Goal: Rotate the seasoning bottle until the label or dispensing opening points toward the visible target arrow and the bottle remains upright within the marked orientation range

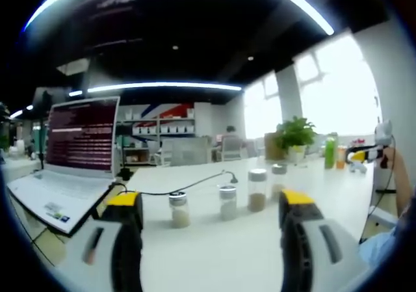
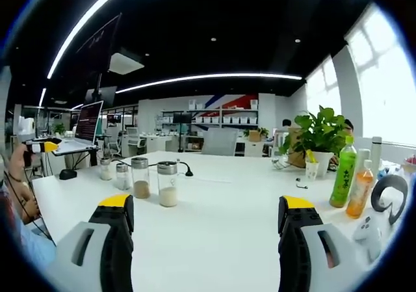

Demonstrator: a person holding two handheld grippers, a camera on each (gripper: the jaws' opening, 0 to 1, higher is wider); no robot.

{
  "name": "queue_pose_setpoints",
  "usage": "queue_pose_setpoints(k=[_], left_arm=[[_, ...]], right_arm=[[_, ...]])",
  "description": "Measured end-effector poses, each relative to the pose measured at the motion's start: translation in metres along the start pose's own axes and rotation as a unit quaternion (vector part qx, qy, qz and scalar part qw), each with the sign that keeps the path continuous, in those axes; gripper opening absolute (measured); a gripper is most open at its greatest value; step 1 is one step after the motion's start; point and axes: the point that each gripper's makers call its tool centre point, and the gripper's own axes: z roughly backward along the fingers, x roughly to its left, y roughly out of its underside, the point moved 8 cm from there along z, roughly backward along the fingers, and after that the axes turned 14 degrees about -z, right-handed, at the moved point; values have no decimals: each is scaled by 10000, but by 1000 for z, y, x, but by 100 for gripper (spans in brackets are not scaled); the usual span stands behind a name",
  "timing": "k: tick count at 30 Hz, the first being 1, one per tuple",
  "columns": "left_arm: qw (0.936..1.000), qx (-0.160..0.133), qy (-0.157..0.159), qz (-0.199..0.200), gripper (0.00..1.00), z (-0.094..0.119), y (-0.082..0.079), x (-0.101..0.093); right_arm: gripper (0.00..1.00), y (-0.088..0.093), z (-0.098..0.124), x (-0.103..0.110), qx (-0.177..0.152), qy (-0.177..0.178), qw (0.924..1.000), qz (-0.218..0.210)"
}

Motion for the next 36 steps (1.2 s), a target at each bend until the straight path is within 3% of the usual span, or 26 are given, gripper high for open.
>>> queue_pose_setpoints(k=[6, 17, 26, 36], left_arm=[[10000, 2, -40, 38, 91, -1, 1, 3], [9998, 11, -145, 119, 91, 3, 3, 10], [9997, 61, -211, 57, 91, 2, 4, 11], [9997, 104, -183, 85, 91, 0, 5, 11]], right_arm=[[96, -6, -9, 5, -24, 19, 9999, 107], [96, -9, -26, 24, 113, -318, 9990, 291], [94, -13, -40, 30, 35, -522, 9986, 91], [94, -20, -57, 47, 24, -806, 9964, 245]])
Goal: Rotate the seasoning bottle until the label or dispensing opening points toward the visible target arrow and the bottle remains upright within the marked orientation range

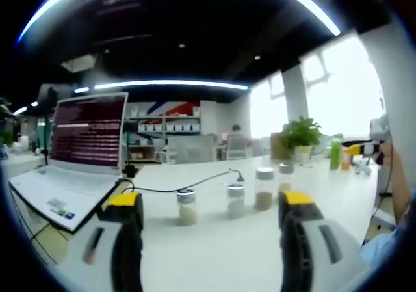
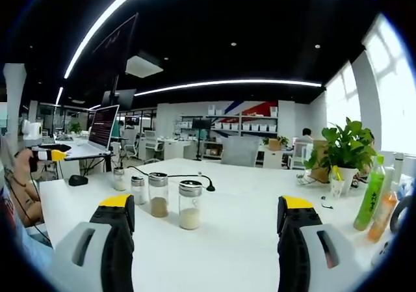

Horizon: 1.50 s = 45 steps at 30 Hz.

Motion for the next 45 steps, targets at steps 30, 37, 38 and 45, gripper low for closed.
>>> queue_pose_setpoints(k=[30, 37, 38, 45], left_arm=[[9994, -191, -295, -23, 90, 16, -5, 18], [9995, -153, -258, -23, 90, 14, -3, 16], [9996, -149, -257, -17, 90, 14, -3, 16], [9992, -258, -264, 128, 88, 15, -5, 18]], right_arm=[[89, 15, -52, 54, 284, -668, 9972, -164], [85, 20, -64, 64, 140, -830, 9962, -242], [85, 20, -66, 65, 131, -848, 9960, -247], [82, 25, -79, 77, 204, -997, 9945, -226]])
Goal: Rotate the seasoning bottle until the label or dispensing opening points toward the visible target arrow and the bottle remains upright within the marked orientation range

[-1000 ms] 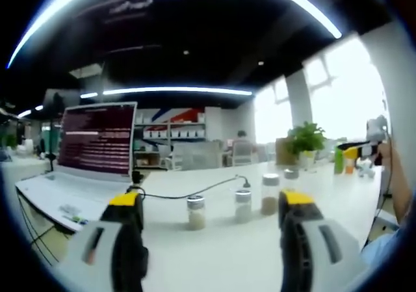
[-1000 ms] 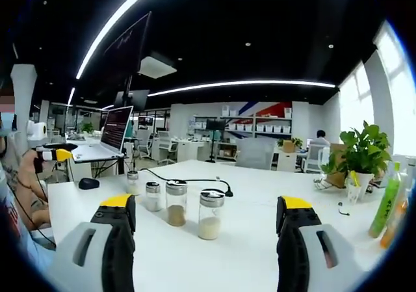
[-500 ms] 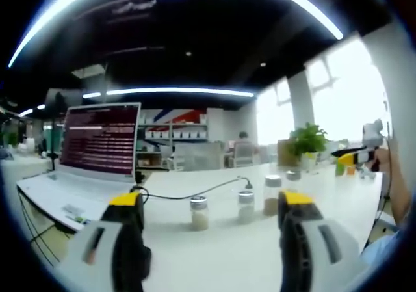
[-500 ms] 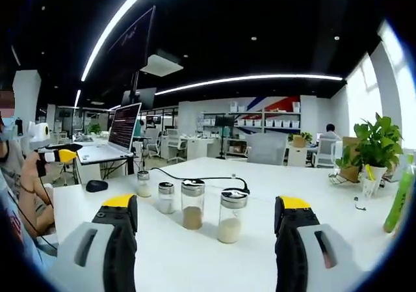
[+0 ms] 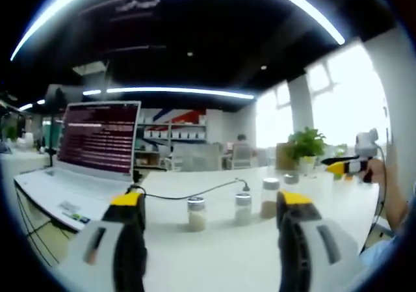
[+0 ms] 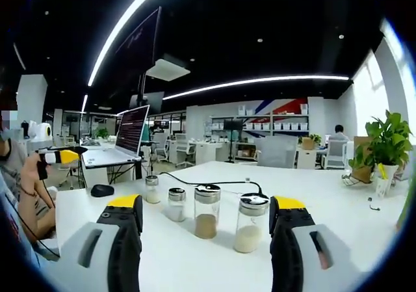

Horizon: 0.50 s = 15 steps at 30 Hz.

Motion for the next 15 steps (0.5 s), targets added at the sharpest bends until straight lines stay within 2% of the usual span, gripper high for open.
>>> queue_pose_setpoints(k=[6, 15], left_arm=[[10000, 47, 5, -24, 88, -1, 1, 1], [10000, 21, 56, 31, 87, -1, 1, 1]], right_arm=[[80, 2, -11, 4, 41, -101, 9999, -40], [82, 11, -26, 6, 139, -152, 9997, -161]])
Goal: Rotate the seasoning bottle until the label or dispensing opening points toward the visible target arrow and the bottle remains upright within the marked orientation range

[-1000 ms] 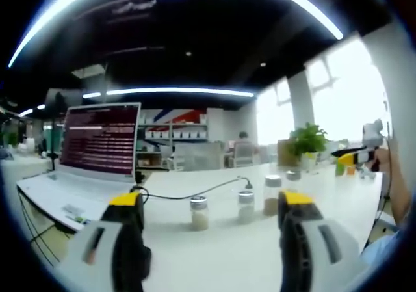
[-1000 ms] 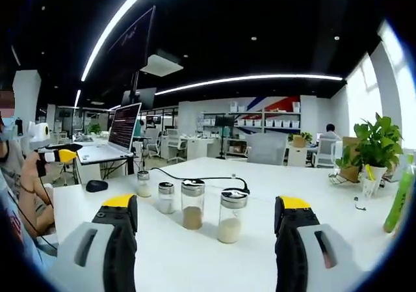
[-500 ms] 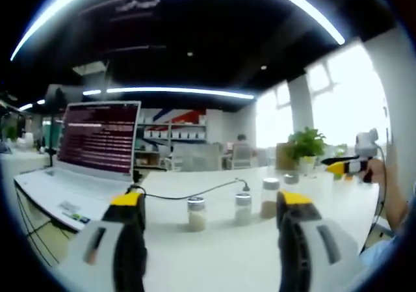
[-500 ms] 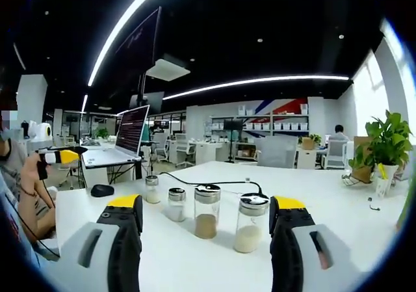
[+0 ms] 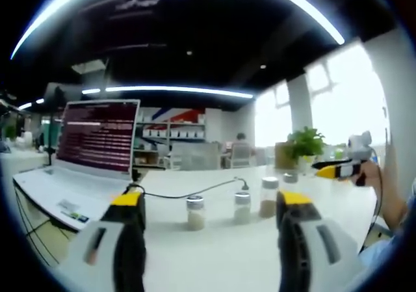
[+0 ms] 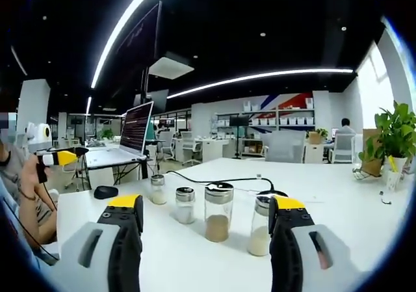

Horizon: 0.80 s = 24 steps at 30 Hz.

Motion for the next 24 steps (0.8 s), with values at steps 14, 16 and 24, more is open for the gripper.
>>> queue_pose_setpoints(k=[14, 16, 24], left_arm=[[10000, 68, -54, 24, 88, -1, 4, 3], [10000, 85, -33, 18, 88, -1, 4, 3], [9999, 121, 47, 39, 87, -3, 7, -1]], right_arm=[[79, 0, -16, 2, -188, -191, 9996, 1], [78, 0, -21, 1, -216, -184, 9996, -25], [71, 6, -34, 5, -131, -190, 9997, 50]])
